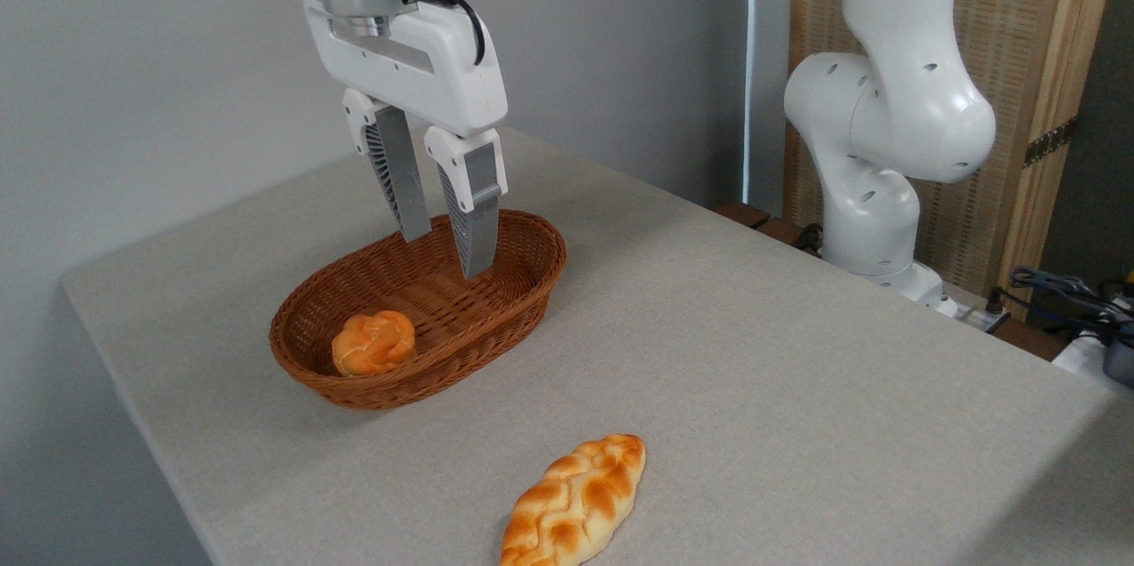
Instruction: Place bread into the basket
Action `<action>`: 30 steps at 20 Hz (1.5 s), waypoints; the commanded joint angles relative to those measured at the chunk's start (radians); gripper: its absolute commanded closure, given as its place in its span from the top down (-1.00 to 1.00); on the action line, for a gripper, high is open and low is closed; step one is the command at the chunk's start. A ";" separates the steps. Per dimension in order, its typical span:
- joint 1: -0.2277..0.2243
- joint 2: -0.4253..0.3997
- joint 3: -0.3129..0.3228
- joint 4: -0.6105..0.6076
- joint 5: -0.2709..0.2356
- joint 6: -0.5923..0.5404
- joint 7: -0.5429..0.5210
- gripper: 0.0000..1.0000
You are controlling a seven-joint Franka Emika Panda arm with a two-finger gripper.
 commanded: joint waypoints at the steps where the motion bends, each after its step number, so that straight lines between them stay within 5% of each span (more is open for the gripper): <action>1: -0.007 -0.007 0.008 -0.004 0.016 -0.010 -0.001 1.00; 20: -0.007 -0.024 0.039 -0.027 0.037 0.024 0.004 1.00; 30: 0.176 -0.138 0.039 -0.298 0.034 0.197 0.005 1.00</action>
